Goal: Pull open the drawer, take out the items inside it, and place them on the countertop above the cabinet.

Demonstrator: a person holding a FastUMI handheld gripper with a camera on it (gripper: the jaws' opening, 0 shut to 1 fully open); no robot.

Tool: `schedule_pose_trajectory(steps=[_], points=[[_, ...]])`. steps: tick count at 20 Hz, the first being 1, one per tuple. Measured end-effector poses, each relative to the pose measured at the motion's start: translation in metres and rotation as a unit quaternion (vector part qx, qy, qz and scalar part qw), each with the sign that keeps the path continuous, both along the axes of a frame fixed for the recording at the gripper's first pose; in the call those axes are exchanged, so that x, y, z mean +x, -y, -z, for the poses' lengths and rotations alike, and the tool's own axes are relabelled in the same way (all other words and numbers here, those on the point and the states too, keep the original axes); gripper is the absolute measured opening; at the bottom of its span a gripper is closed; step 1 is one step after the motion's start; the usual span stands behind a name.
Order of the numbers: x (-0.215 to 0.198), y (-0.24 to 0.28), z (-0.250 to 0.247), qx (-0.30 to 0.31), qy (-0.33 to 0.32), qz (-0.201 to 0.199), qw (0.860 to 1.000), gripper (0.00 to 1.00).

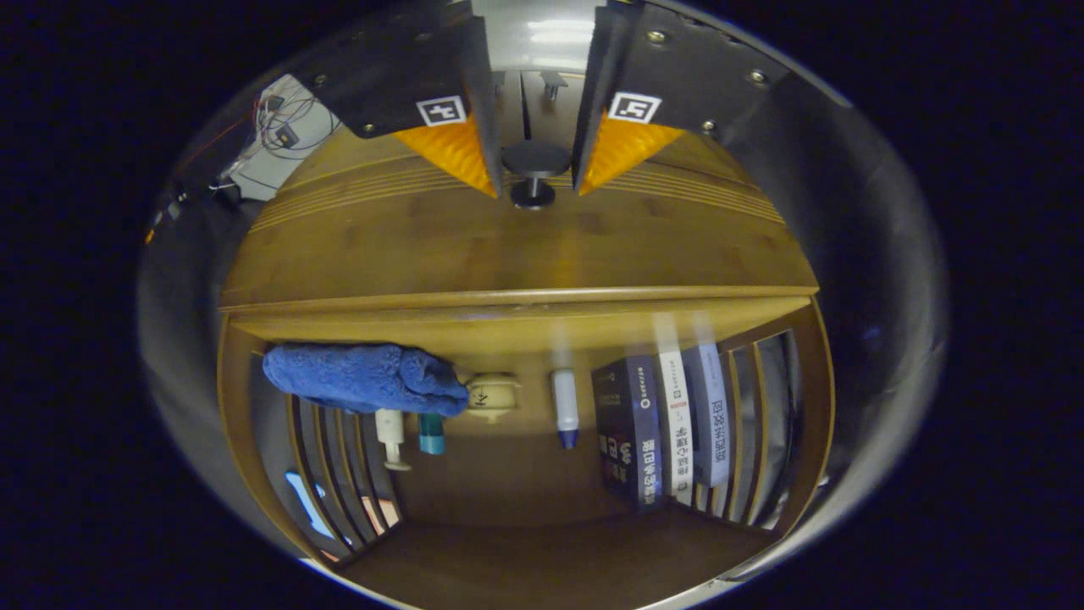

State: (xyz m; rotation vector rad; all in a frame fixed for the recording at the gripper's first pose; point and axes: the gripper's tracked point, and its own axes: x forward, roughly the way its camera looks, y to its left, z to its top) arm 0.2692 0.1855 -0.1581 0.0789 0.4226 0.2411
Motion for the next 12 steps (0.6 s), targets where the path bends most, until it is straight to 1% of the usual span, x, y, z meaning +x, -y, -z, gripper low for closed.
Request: schedule_pose_trajectory(steps=[1, 2, 3, 4, 5, 6, 9, 12], points=[[0.004, -0.003, 0.005, -0.004, 0.004, 0.002, 1.0, 0.48], [0.0, -0.001, 0.0, -0.004, 0.006, 0.002, 1.0, 0.43], [-0.001, -0.001, -0.001, -0.004, 0.007, 0.003, 1.0, 0.43], [-0.001, -0.001, 0.001, -0.006, 0.004, 0.006, 1.0, 0.38], [-0.002, -0.001, 0.001, -0.011, 0.006, 0.008, 1.0, 0.38], [-0.003, 0.001, 0.002, -0.02, 0.004, 0.01, 1.0, 0.32], [-0.014, 0.004, 0.001, -0.027, -0.001, 0.018, 0.999, 0.32], [-0.04, 0.009, 0.0, -0.017, -0.008, 0.033, 0.999, 0.32]])
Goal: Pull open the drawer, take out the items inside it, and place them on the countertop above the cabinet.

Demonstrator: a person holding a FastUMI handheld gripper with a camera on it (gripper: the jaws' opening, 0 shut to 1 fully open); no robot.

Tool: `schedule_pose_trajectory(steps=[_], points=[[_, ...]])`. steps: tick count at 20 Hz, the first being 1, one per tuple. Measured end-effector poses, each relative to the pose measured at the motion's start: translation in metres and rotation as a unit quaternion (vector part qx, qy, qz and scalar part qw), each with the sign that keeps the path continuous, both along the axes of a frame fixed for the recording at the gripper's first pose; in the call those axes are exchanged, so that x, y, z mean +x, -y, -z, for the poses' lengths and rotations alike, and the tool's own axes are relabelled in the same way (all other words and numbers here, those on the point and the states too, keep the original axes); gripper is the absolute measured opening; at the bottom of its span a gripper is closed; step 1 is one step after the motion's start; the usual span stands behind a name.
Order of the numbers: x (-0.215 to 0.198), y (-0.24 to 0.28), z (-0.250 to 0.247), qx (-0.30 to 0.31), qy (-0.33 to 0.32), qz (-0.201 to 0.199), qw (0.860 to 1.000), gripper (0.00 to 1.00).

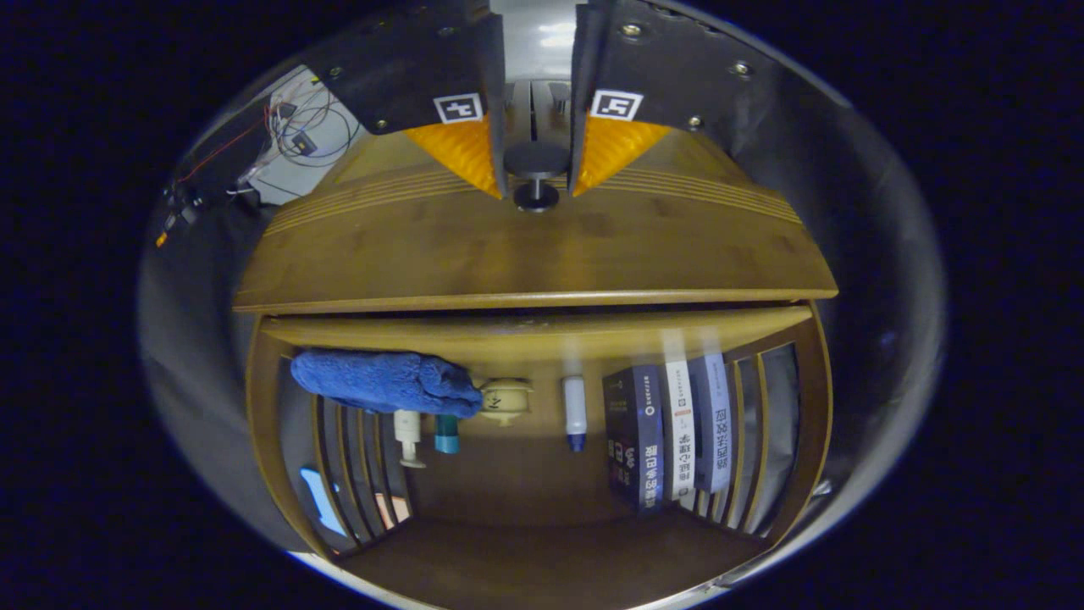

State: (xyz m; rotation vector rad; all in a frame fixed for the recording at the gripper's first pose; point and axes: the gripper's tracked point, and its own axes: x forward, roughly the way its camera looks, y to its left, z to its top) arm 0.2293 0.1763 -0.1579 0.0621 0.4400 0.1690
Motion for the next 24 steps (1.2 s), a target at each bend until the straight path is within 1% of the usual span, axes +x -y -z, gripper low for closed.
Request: schedule_pose_trajectory(steps=[6, 11, 13, 16, 17, 19, 20, 21, 22, 23, 24], points=[[-0.056, 0.012, -0.002, -0.023, -0.023, 0.017, 0.999, 0.32], [-0.102, 0.024, -0.007, -0.022, -0.03, 0.034, 0.999, 0.32], [-0.113, 0.028, -0.006, -0.037, -0.036, 0.035, 0.998, 0.32], [-0.122, 0.026, -0.003, -0.043, -0.045, 0.037, 0.997, 0.32], [-0.126, 0.027, -0.004, -0.041, -0.046, 0.041, 0.997, 0.32], [-0.137, 0.029, -0.019, -0.018, -0.03, 0.05, 0.998, 0.32], [-0.141, 0.031, -0.041, 0.009, 0.011, 0.051, 0.999, 0.22], [-0.132, 0.04, -0.047, 0.03, 0.039, 0.076, 0.996, 0.11], [-0.136, 0.044, -0.048, 0.045, 0.041, 0.093, 0.994, 0.01], [-0.138, 0.053, -0.052, 0.047, 0.032, 0.104, 0.993, 0.01], [-0.138, 0.064, -0.052, 0.036, 0.019, 0.107, 0.993, 0.02]])
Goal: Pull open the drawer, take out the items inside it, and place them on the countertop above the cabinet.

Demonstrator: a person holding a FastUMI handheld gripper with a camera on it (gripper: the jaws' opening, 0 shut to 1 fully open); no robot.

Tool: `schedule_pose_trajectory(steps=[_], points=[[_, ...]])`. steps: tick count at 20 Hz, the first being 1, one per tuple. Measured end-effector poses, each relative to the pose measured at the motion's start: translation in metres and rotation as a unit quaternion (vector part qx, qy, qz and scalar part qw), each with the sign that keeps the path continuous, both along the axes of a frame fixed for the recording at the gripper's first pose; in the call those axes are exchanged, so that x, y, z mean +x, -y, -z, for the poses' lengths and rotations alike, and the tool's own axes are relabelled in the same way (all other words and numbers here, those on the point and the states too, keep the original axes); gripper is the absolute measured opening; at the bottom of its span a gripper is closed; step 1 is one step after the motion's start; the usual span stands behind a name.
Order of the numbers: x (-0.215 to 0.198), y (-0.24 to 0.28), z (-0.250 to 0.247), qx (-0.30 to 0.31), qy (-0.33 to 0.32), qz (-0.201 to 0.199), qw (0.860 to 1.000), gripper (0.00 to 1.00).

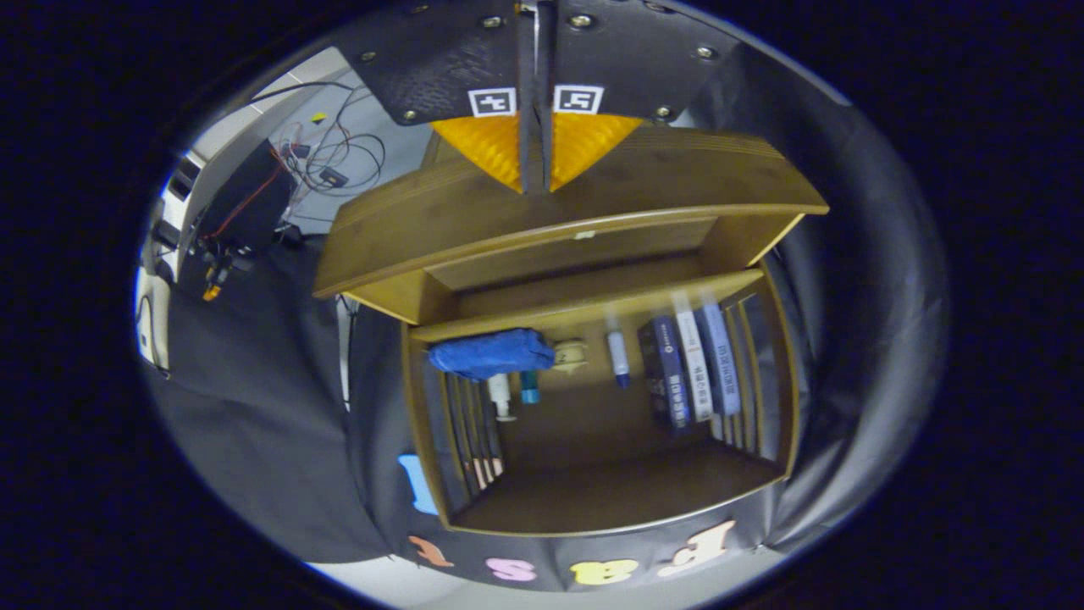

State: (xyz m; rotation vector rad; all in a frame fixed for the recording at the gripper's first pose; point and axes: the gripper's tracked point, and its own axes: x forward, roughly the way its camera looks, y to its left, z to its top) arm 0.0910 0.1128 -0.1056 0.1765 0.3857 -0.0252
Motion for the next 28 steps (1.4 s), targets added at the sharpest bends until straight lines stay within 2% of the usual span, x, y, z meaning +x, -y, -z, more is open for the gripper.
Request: schedule_pose_trajectory(steps=[3, 8, 10, 12, 14, 19, 22, 28], points=[[0.004, -0.007, 0.001, -0.037, -0.025, -0.03, 0.999, 0.02], [0.034, -0.051, -0.038, -0.032, -0.01, -0.086, 0.996, 0.02], [0.064, -0.057, -0.045, -0.048, -0.012, -0.074, 0.996, 0.03], [0.088, -0.06, -0.054, -0.066, -0.028, -0.058, 0.996, 0.1], [0.11, -0.07, -0.05, -0.07, -0.057, -0.062, 0.994, 0.32], [0.142, -0.082, -0.001, -0.031, -0.171, -0.057, 0.983, 0.33], [0.151, -0.086, 0.028, -0.019, -0.215, -0.062, 0.975, 0.33], [0.164, -0.088, 0.042, 0.0, -0.234, -0.05, 0.971, 0.33]])
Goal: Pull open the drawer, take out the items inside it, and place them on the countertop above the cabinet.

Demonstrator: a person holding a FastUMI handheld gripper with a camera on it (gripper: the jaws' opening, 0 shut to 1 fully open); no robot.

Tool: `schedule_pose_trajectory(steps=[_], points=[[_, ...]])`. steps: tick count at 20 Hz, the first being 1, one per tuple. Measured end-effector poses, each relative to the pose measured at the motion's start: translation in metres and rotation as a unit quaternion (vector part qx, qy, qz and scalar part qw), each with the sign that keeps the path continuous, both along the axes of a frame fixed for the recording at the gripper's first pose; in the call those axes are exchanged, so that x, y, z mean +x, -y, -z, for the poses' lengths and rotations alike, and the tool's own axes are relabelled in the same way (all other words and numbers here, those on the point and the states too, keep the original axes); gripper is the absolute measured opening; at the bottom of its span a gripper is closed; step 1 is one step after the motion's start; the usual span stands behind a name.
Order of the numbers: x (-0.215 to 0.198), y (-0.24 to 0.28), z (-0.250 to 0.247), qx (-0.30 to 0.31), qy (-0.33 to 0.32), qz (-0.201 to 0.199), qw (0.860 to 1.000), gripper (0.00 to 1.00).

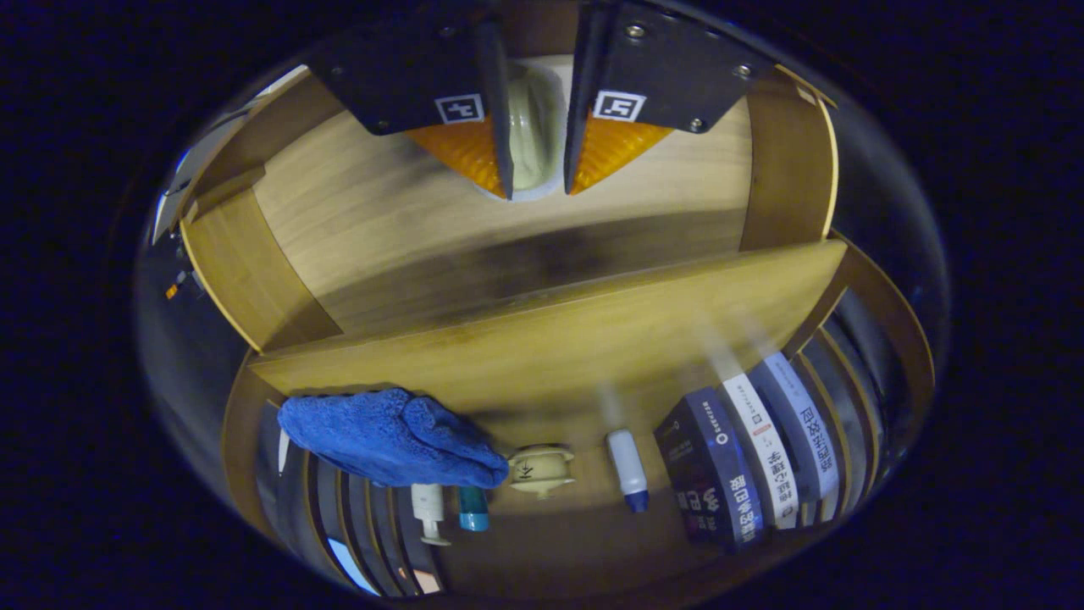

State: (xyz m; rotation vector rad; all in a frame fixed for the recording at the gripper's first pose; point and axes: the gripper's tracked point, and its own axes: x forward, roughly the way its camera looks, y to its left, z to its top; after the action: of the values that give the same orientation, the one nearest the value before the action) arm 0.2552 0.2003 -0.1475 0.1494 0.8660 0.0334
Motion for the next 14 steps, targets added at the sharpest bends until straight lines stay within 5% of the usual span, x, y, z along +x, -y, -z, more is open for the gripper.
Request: schedule_pose_trajectory(steps=[12, 14], points=[[-0.005, 0.014, -0.001, -0.067, -0.017, -0.002, 0.998, 0.33], [-0.005, 0.021, 0.0, -0.073, -0.018, 0.007, 0.997, 0.44]])
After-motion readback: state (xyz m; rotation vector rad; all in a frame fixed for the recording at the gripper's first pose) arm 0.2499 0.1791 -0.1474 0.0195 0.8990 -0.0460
